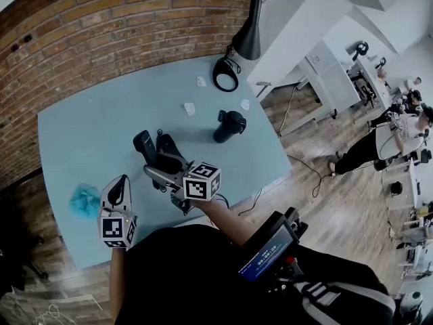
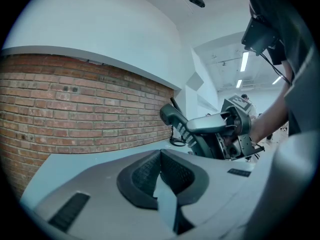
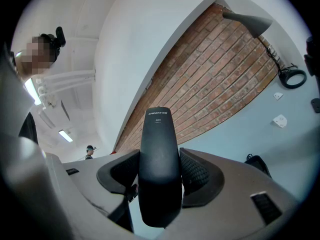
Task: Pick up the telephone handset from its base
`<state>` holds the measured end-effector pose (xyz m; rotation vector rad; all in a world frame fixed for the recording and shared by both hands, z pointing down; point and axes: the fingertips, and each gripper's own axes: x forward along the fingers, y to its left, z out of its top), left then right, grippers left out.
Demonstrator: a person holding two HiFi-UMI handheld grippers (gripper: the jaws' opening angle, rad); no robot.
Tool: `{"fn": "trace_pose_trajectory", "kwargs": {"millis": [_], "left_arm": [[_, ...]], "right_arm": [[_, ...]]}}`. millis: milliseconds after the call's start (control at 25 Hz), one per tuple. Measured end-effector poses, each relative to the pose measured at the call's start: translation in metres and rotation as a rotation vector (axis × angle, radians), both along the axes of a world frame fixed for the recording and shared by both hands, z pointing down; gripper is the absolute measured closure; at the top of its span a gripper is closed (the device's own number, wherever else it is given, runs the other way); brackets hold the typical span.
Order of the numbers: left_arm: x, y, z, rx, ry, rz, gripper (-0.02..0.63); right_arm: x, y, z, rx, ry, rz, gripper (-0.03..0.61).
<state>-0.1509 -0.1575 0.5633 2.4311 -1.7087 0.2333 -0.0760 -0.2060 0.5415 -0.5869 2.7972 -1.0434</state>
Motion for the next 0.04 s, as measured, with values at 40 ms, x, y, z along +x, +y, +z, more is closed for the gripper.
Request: {"fn": "trace_pose_trajectory", "kwargs": {"millis": [40], "left_arm": [[0.0002,0.0007,0.0005,-0.001,0.0,0.0,0.594]], "right_arm": [[-0.0001,0.0005,0.0001,-0.001,0.0,-0.001,0.325]]}}
